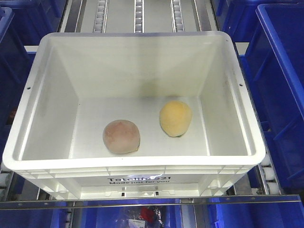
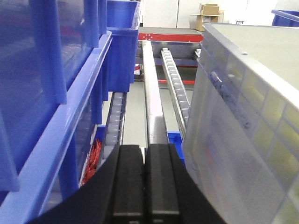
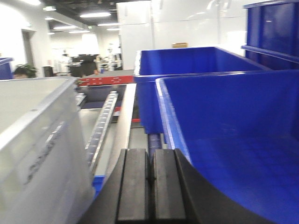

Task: Place moving items into box and shelve
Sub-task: 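Withdraw both grippers away from the tote sides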

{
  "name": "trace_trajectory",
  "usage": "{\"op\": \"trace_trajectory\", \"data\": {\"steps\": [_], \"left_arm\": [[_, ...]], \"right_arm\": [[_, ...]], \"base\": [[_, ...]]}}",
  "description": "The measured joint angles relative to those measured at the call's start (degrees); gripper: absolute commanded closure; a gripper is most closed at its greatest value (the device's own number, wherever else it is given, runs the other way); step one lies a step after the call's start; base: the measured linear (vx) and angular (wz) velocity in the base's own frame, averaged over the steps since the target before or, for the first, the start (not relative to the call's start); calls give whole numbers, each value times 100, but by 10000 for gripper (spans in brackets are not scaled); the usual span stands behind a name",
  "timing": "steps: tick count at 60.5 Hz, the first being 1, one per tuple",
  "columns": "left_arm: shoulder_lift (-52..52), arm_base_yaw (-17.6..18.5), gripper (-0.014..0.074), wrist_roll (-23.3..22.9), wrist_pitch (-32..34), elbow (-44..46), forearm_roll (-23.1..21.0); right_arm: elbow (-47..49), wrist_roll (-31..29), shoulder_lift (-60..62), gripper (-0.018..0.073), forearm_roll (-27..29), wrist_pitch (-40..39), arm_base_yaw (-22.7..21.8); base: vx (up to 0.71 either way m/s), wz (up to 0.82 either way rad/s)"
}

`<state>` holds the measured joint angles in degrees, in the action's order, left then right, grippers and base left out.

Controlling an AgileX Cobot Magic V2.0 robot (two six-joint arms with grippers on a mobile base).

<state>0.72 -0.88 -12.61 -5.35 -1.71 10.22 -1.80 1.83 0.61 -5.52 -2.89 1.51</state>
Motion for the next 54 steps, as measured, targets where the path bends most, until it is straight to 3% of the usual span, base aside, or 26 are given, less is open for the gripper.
{"op": "trace_trajectory", "data": {"steps": [17, 54], "left_arm": [[0, 0, 610, 0, 0, 0, 0], [0, 0, 610, 0, 0, 0, 0]], "right_arm": [[0, -481, 0, 575, 605, 54, 134], [0, -537, 0, 575, 343, 289, 326]], "base": [[0, 0], [0, 0]]}}
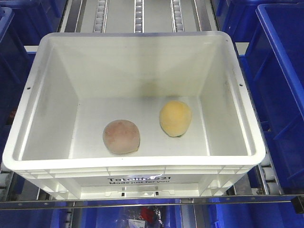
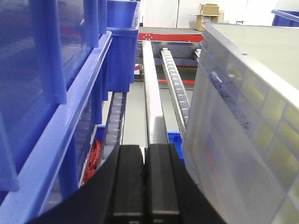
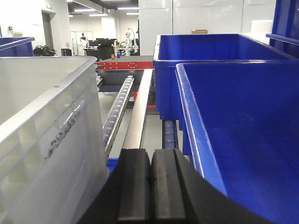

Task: Place moving items into box and shelve
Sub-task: 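Withdraw both grippers away from the tote sides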

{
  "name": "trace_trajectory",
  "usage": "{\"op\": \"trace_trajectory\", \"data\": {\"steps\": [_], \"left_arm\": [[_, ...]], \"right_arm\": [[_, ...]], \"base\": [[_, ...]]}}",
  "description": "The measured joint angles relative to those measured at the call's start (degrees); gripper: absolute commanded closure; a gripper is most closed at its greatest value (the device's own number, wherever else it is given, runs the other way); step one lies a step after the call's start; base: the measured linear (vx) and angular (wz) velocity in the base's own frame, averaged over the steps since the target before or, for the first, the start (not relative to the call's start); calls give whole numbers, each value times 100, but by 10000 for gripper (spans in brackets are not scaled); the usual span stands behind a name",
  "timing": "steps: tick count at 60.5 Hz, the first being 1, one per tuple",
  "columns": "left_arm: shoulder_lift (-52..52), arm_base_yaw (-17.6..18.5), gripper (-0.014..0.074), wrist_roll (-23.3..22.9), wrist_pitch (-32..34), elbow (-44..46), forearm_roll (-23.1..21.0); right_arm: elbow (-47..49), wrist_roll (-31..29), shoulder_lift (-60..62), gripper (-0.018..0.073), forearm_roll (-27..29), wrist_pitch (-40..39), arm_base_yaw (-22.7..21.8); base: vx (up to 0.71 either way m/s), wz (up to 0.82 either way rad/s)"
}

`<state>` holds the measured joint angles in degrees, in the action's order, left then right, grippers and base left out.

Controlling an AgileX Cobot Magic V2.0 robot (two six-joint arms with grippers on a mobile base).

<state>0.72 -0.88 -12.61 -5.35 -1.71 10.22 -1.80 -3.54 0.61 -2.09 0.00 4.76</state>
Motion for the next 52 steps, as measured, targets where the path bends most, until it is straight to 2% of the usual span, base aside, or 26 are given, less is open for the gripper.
{"op": "trace_trajectory", "data": {"steps": [52], "left_arm": [[0, 0, 610, 0, 0, 0, 0]], "right_arm": [[0, 0, 0, 575, 0, -149, 6]], "base": [[0, 0]]}}
